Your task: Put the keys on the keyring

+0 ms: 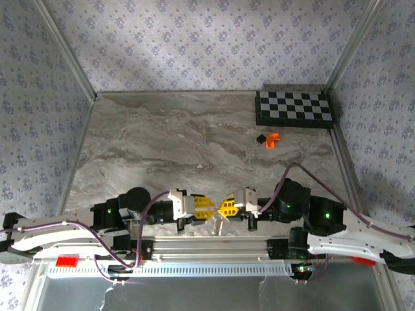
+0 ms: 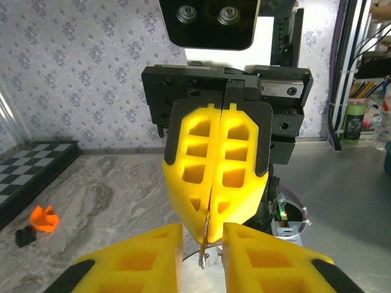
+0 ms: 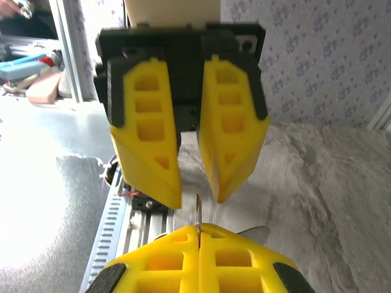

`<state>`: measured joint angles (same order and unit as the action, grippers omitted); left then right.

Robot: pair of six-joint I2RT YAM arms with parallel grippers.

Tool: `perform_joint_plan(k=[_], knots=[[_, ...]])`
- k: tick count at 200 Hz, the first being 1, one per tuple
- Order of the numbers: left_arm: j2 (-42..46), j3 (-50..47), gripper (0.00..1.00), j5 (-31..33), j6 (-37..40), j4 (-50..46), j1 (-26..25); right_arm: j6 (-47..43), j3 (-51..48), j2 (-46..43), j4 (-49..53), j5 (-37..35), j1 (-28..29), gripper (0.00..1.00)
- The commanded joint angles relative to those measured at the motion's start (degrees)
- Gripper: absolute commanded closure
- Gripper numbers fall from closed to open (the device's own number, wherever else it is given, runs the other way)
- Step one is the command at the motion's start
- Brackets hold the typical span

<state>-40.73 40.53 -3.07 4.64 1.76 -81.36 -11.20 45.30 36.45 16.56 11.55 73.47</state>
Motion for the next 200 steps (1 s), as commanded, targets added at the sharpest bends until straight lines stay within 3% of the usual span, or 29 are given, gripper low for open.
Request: perform_joint_plan(k=[1,63,111,200], knots=[[1.9,1.3,0.73,2.1,0.7,-1.6,0.3,-3.2,3.1,0.4,2.8,-0.9,-0.2,1.00],[2.1,0.8,0.77,0.5,0.5,-2.5,0.3,-5.6,4.0,1.2,3.1,1.9,-0.3,1.00],[0.7,1.6,0.71,-2.3,0.7,-4.4,0.2,-7.2,4.9,1.6,3.3,2.4,-0.4,1.00],[0.4,1.9,0.88,-0.2,1.6,-4.1,0.3,-8.5,6.8,3.8,5.4,4.1,-0.7,1.00]])
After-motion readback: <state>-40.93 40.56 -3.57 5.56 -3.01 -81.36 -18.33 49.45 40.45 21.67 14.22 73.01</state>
